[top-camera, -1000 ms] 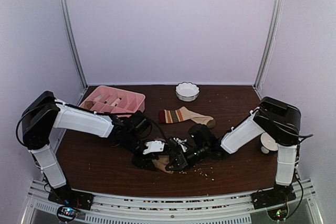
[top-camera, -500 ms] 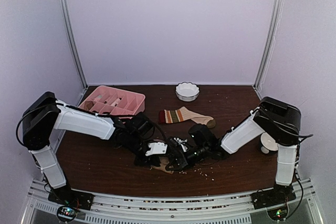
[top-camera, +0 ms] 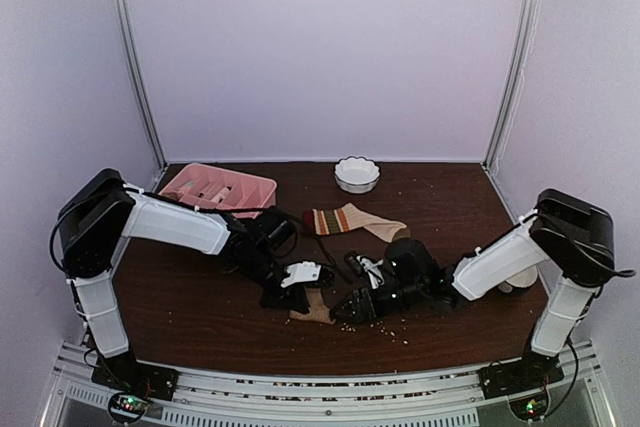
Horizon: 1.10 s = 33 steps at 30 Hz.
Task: Roll the socks
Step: Roll the sock at the center of the board.
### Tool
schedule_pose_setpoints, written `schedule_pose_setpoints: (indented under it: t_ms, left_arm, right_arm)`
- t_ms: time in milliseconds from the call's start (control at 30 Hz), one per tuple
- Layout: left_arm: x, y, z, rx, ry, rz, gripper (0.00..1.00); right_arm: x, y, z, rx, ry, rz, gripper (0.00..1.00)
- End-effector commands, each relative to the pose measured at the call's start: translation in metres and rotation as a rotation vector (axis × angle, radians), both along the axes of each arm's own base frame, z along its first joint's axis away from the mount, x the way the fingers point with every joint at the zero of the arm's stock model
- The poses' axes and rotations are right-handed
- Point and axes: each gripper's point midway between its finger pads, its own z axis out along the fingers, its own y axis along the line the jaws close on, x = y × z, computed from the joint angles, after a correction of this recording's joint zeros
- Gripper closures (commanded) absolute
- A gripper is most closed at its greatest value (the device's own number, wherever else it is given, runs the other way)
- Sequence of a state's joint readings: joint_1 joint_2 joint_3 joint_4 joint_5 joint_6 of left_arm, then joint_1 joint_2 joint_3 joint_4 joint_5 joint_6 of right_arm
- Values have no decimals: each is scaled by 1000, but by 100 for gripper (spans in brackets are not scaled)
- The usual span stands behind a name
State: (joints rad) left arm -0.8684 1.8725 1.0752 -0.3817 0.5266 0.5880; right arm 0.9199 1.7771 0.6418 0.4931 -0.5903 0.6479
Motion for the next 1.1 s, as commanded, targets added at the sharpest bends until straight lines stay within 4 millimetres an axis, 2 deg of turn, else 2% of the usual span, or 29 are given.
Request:
schedule_pose_setpoints:
  t_ms: [0,67,167,233,333,367,400,467,533,567,667,733,833,933,1067]
  left_arm:
    - [-2,27,-18,87,167,62,100]
    - [2,29,-13,73,209,81,100]
    - [4,30,-7,30,270,93,100]
    - [5,32,-10,29,284,93,100]
    - [2,33,-11,14,297,72,100]
    - [1,34,-11,13,298,65,100]
    - [0,33,-10,11,299,58,100]
    - [-1,33,-8,7,300,41,100]
    - [-1,33,-7,6,300,34,100]
    - [-1,33,-7,6,302,28,100]
    - [-3,33,-8,10,311,17,100]
    - [-3,33,-9,9,318,12,100]
    - [-5,33,-8,5,323,1,100]
    - [-7,33,-6,1,323,-10,100]
    - [-9,34,-5,-3,332,-29,100]
  right_arm:
    - [17,-54,-19,-260,-310,-126,0]
    - [24,-65,-3,-306,-463,-151,0]
    - [43,-84,17,-363,-588,-253,1]
    - [53,-91,25,-394,-627,-302,0]
    - [71,-106,29,-320,-596,-461,1]
    - [74,-101,27,-297,-591,-425,1]
    - [69,-85,28,-266,-615,-321,0]
    - [48,-57,34,-301,-787,-146,0]
    - [20,-30,39,-306,-996,44,0]
    - [11,-17,40,-284,-1042,120,0]
    - [-7,11,31,-244,-1048,320,0]
    - [-14,26,24,-234,-1041,422,2]
    - [-13,42,12,-254,-1064,503,8]
    - [-11,53,7,-263,-1081,556,16]
    - [-20,62,-3,-258,-1054,644,25]
